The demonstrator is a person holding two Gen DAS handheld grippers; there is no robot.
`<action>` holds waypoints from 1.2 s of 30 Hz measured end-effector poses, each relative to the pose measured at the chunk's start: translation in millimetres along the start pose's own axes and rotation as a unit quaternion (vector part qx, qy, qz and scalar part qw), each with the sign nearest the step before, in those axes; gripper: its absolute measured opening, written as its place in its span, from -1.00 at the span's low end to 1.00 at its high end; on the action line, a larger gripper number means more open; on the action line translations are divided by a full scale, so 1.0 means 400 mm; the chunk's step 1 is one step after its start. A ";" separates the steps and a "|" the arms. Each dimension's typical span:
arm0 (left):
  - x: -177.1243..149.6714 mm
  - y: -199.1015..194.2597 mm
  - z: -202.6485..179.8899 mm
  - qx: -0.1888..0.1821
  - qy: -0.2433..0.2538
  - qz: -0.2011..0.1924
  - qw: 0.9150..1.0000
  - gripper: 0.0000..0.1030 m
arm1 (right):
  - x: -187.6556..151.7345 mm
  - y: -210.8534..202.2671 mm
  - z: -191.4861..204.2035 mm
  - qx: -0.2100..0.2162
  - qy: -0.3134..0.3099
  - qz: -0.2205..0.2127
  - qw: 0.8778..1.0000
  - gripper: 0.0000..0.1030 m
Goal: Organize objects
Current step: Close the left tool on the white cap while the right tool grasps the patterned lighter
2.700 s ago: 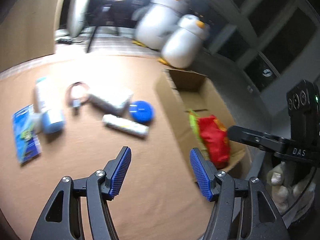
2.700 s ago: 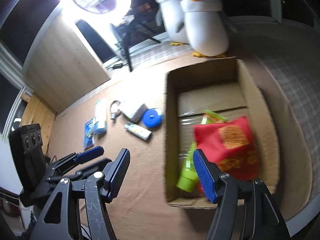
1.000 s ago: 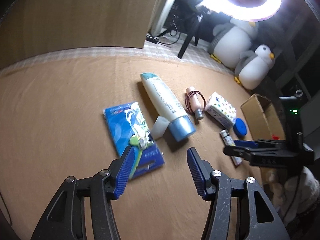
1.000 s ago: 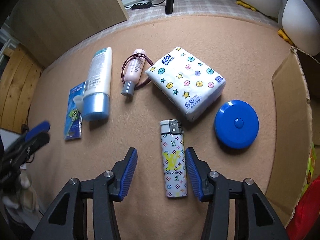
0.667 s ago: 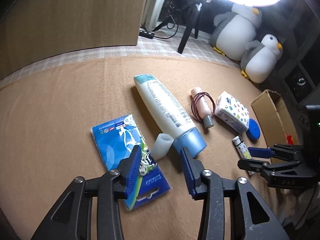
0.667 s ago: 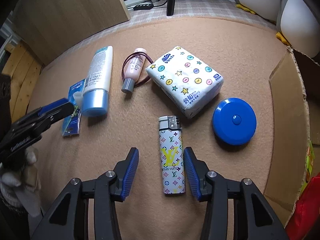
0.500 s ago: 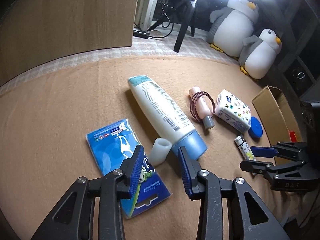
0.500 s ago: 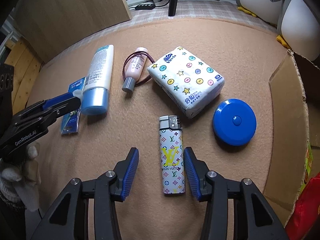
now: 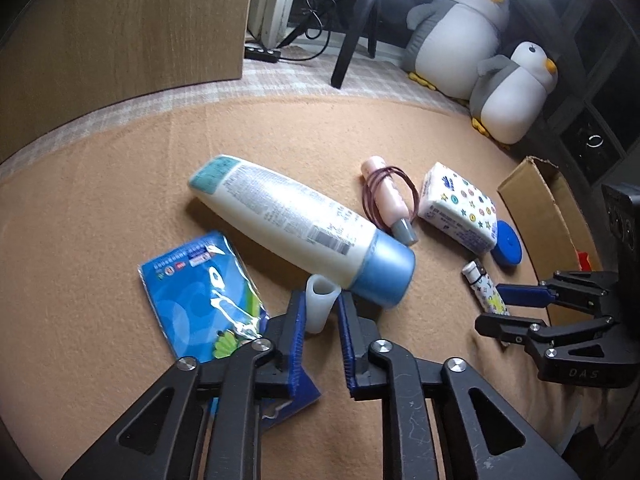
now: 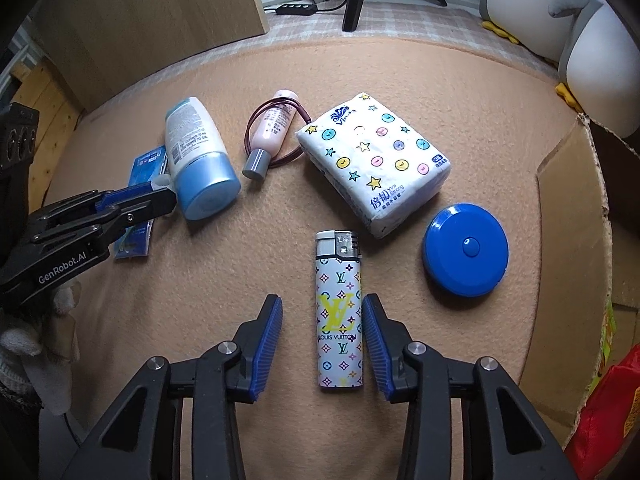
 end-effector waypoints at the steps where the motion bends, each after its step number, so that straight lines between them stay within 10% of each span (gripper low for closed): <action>1: -0.003 -0.002 -0.002 0.000 -0.001 -0.002 1.000 -0.75 | 0.001 0.001 0.001 -0.003 -0.003 0.000 1.000 -0.29; 12: -0.055 -0.028 -0.011 -0.028 -0.045 -0.005 0.999 -0.84 | -0.004 0.003 -0.008 -0.031 -0.017 -0.008 0.999 -0.59; 36: -0.111 -0.121 -0.091 -0.071 -0.068 -0.028 0.995 -0.84 | -0.057 -0.093 -0.004 -0.006 -0.003 -0.060 0.998 -0.60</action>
Point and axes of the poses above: each gripper's, at about its wrist camera, not at the fingertips, and y roughly the way its jaws point, z to its left, x to its top, the point moved 3 cm from there along y, roughly the way its jaws point, and after that the axes turned 2 degrees about x, right-handed, at the moved point
